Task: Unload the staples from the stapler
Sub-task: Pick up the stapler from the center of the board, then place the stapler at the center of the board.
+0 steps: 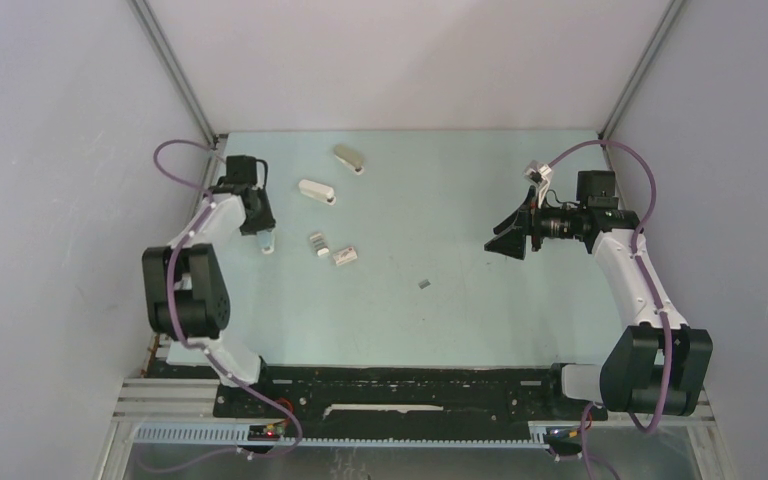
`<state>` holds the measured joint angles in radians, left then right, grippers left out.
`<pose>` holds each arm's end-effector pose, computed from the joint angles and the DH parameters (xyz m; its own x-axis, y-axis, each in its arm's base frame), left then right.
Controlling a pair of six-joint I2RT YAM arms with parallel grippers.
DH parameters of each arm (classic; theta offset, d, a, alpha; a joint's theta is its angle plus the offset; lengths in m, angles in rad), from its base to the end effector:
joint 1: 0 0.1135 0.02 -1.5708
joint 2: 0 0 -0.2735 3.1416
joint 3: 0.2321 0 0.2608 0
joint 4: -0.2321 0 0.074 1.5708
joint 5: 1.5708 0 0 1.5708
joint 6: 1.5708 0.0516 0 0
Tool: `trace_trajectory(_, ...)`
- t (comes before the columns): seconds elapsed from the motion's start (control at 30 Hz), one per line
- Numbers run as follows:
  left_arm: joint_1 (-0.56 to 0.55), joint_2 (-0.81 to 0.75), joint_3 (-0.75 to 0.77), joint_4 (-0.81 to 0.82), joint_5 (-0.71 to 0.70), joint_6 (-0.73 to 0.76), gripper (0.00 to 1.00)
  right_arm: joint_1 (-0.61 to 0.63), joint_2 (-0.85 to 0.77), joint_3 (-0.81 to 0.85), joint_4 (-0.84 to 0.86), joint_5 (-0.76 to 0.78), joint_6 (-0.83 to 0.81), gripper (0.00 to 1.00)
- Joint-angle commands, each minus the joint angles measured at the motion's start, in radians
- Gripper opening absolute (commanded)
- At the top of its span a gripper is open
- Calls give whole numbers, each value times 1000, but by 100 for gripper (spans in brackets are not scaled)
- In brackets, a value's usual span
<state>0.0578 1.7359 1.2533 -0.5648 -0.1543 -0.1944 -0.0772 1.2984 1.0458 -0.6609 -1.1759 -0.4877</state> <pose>0.3790 0.0299 0.2104 -0.8226 -0.2388 -0.5161 -0.2983 0.9539 0.0340 0.2674 0.0271 0.2973 -0.4477 -0.1462 -0.8822 -0.8404 0.4059 0.3592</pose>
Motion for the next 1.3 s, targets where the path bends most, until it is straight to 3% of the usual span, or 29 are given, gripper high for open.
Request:
trace_trajectory(0.0, -12, -180, -138, 71, 32, -90, 0, 6, -5, -2, 18, -25, 6, 78)
trace_trajectory(0.27, -113, -410, -334, 71, 70, -189, 0, 20, -1, -1, 17, -25, 1, 78)
trace_trajectory(0.67, -225, -680, -474, -16, 57, -267, 0, 26, -5, -1, 12, -31, -5, 78)
trace_trajectory(1.27, -454, -810, -514, -7, 66, -317, 0, 37, -14, -2, 10, -31, -8, 78)
